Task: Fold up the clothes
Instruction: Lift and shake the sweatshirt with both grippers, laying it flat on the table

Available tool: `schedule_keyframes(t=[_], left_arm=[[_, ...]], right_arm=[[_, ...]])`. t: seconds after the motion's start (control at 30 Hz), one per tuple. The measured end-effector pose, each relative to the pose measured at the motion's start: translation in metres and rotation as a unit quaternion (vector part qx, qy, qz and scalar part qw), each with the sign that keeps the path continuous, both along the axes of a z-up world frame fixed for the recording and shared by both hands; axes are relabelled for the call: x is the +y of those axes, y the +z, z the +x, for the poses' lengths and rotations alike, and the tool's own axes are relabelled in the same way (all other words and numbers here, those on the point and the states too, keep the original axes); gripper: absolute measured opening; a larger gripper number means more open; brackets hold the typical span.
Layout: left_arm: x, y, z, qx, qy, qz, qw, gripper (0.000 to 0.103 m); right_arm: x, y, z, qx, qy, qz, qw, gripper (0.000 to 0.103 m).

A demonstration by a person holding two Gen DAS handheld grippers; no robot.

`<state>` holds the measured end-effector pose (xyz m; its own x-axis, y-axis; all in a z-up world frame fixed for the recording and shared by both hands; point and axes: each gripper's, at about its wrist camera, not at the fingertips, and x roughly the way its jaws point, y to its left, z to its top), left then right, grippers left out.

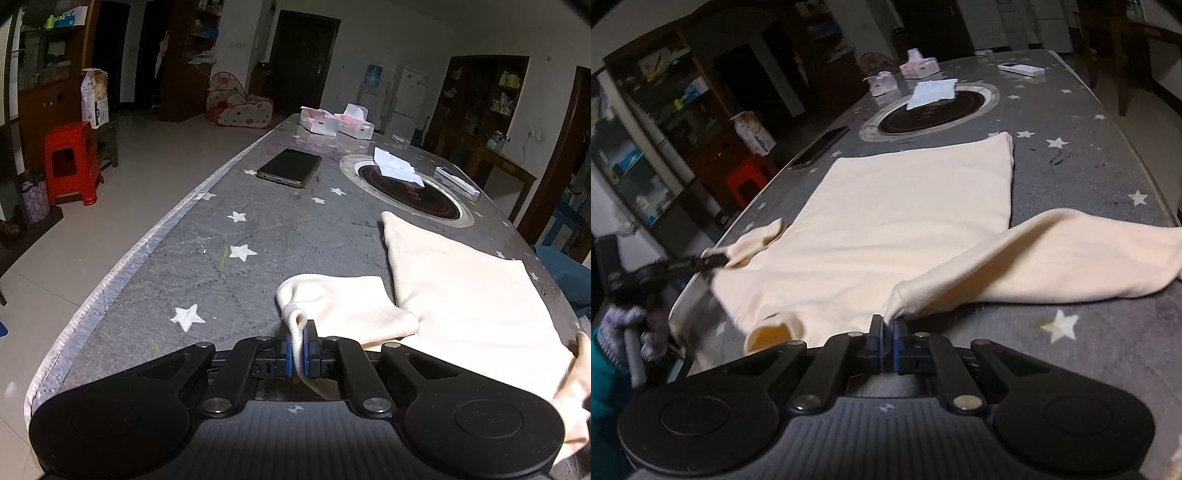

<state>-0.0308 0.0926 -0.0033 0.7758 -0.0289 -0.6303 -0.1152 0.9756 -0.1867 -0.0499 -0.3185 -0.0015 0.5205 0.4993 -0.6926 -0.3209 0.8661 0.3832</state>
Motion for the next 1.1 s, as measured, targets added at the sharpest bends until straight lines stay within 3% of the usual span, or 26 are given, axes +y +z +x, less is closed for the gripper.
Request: schedule_keyframes(t=[0.23,0.33,0.53,0.67,0.77,0.87,1.1], left_arm=[[0.004,-0.002,0.004,0.005,0.009,0.003,0.9999,0.007],[0.006,-0.001,0.005,0.007,0.009,0.008,0.9999,0.01],[0.005,0.009,0.003,-0.004,0.012,0.014,0.9998,0.014],[0.0,0.019,0.001,-0.016,0.011,0.021,0.9996,0.019],[-0.005,0.027,-0.002,-0.026,0.004,0.021,0.9994,0.029],[-0.018,0.033,-0.001,-0.031,-0.02,0.018,0.9992,0.035],[-0.081,0.026,0.013,-0.014,-0.137,0.001,0.9904,0.042]], right_arm=[[0.002,-0.005,-0.034,0.047,0.049,-0.02,0.998,0.003],[-0.008,-0.01,-0.04,0.058,0.039,-0.042,0.997,0.006],[-0.052,0.009,-0.025,0.018,-0.045,-0.078,0.996,0.011],[-0.077,0.019,0.004,-0.012,-0.11,-0.088,0.99,0.035],[-0.085,0.024,0.029,-0.027,-0.13,-0.085,0.987,0.037],[-0.083,0.026,0.053,-0.037,-0.132,-0.096,0.986,0.047],[-0.066,0.002,0.084,-0.016,-0.135,-0.164,0.977,0.044]])
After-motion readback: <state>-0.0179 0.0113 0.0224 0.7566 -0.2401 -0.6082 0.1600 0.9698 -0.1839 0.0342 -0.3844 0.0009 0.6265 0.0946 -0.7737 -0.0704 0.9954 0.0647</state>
